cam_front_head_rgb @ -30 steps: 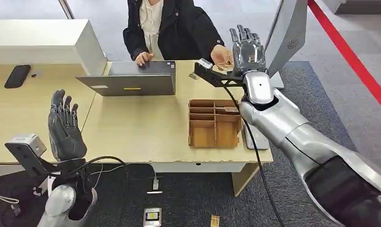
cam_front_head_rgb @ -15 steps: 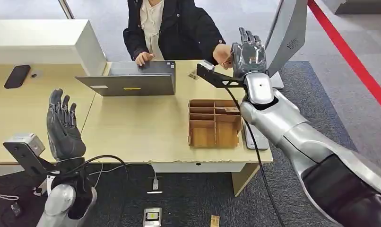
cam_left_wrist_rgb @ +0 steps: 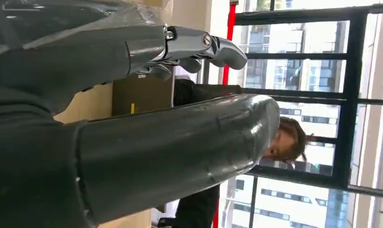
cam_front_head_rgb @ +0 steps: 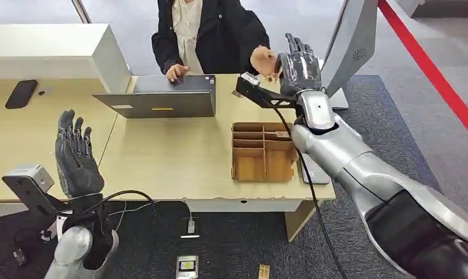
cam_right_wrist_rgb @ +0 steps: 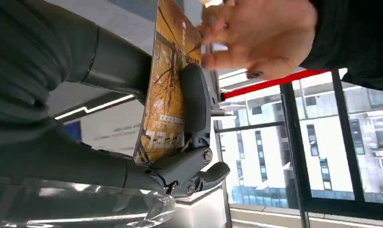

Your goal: Pass the card to the sensor for recognition and then transmit it.

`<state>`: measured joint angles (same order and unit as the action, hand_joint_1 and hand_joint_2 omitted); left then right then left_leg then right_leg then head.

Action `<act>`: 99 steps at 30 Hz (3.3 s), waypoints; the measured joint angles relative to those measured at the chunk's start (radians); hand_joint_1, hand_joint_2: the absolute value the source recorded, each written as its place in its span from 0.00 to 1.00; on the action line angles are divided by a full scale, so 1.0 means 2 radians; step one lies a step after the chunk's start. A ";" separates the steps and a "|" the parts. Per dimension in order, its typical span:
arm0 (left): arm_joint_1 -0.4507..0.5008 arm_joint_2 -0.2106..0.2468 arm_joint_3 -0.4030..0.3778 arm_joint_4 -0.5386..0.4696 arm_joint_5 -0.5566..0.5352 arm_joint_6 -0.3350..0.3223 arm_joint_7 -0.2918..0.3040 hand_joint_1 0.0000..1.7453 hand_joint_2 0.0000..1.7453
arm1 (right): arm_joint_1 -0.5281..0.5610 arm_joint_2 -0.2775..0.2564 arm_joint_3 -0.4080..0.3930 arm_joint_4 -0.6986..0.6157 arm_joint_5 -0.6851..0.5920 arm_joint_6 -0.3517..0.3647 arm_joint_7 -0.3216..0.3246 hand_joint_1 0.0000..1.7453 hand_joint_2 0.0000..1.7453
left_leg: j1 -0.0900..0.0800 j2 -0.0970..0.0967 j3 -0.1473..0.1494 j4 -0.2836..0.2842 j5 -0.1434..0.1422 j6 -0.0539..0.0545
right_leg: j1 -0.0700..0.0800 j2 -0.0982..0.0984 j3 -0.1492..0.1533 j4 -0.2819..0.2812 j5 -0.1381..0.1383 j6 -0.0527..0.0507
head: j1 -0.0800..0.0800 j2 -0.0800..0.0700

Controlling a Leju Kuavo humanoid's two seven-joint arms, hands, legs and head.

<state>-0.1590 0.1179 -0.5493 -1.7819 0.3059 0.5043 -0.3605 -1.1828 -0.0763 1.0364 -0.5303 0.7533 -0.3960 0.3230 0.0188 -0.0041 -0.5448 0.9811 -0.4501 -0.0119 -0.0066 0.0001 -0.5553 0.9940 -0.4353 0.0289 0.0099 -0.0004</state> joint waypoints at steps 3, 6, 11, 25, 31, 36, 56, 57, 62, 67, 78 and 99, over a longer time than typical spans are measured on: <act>0.004 0.001 0.001 -0.002 -0.001 0.005 0.000 0.00 0.00 | 0.016 -0.014 -0.008 -0.031 -0.023 -0.023 -0.014 1.00 1.00 | 0.000 0.000 0.000 0.000 0.000 0.000 | 0.000 0.000 0.000 0.000 0.000 0.000 | 0.000 0.000; 0.021 0.005 0.005 -0.015 -0.011 0.018 0.004 0.00 0.00 | 0.049 -0.044 -0.016 -0.100 -0.028 -0.030 0.007 1.00 1.00 | 0.000 0.000 0.000 0.000 0.000 0.000 | 0.000 0.000 0.000 0.000 0.000 0.000 | 0.000 0.000; 0.050 0.015 0.010 -0.046 -0.023 0.030 0.018 0.00 0.00 | 0.113 -0.104 -0.033 -0.226 -0.015 -0.007 0.045 1.00 1.00 | 0.000 0.000 0.000 0.000 0.000 0.000 | 0.000 0.000 0.000 0.000 0.000 0.000 | 0.000 0.000; 0.085 0.029 0.020 -0.101 -0.029 0.041 0.027 0.00 0.00 | 0.239 -0.212 -0.088 -0.443 0.038 0.073 0.071 1.00 1.00 | 0.000 0.000 0.000 0.000 0.000 0.000 | 0.000 0.000 0.000 -0.001 0.000 0.000 | 0.000 0.000; 0.090 0.031 0.022 -0.114 -0.030 0.041 0.028 0.00 0.00 | 0.268 -0.229 -0.097 -0.477 0.047 0.101 0.075 1.00 1.00 | 0.000 0.000 0.000 0.000 0.000 0.000 | 0.000 0.000 0.000 -0.001 0.000 0.000 | 0.000 0.000; 0.092 0.035 0.022 -0.122 -0.030 0.041 0.029 0.00 0.00 | 0.274 -0.233 -0.096 -0.484 0.045 0.124 0.076 1.00 1.00 | 0.000 0.000 0.000 0.000 0.000 0.000 | 0.000 0.000 0.000 -0.001 0.000 0.000 | 0.000 0.000; 0.086 0.032 0.028 -0.125 -0.026 0.004 0.032 0.00 0.00 | 0.274 -0.209 -0.065 -0.404 0.008 0.158 0.060 1.00 1.00 | 0.000 0.000 0.000 0.000 0.000 0.000 | 0.000 0.000 0.000 -0.001 0.000 0.000 | 0.000 0.000; 0.085 0.031 0.028 -0.123 -0.026 0.001 0.032 0.00 0.00 | 0.273 -0.205 -0.063 -0.393 0.007 0.158 0.057 1.00 1.00 | 0.000 0.000 0.000 0.000 0.000 0.000 | 0.000 0.000 0.000 -0.001 0.000 0.000 | 0.000 0.000; 0.077 0.028 0.030 -0.114 -0.026 -0.010 0.032 0.00 0.00 | 0.266 -0.187 -0.054 -0.346 0.001 0.155 0.049 1.00 1.00 | 0.000 0.000 0.000 0.000 0.000 0.000 | 0.000 0.000 0.000 -0.001 0.000 0.000 | 0.000 0.000; 0.071 0.025 0.030 -0.110 -0.027 -0.013 0.034 0.00 0.00 | 0.256 -0.176 -0.048 -0.305 -0.004 0.156 0.048 1.00 1.00 | 0.000 0.000 -0.001 0.000 0.000 0.000 | 0.000 0.000 0.000 -0.001 0.000 0.000 | 0.000 0.000; 0.070 0.024 0.030 -0.107 -0.033 -0.012 0.042 0.00 0.00 | 0.245 -0.165 -0.049 -0.236 -0.009 0.146 0.059 1.00 1.00 | 0.000 0.000 -0.001 0.000 0.000 0.000 | 0.000 0.000 0.000 -0.001 0.000 0.000 | 0.000 0.000; 0.073 0.020 0.030 -0.104 -0.042 -0.017 0.047 0.00 0.00 | 0.252 -0.200 -0.100 -0.289 -0.009 0.121 0.096 1.00 1.00 | 0.000 0.000 0.000 0.000 0.000 0.000 | 0.000 0.000 0.000 -0.001 0.000 0.000 | 0.000 0.000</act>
<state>-0.0134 0.1579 -0.4894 -1.9890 0.2220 0.4700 -0.2670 -0.6786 -0.4768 0.8373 -1.1090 0.7355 -0.1537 0.5142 0.0187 -0.0034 -0.5452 0.9812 -0.4505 -0.0113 -0.0068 0.0005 -0.5555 0.9928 -0.4354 0.0290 0.0099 -0.0004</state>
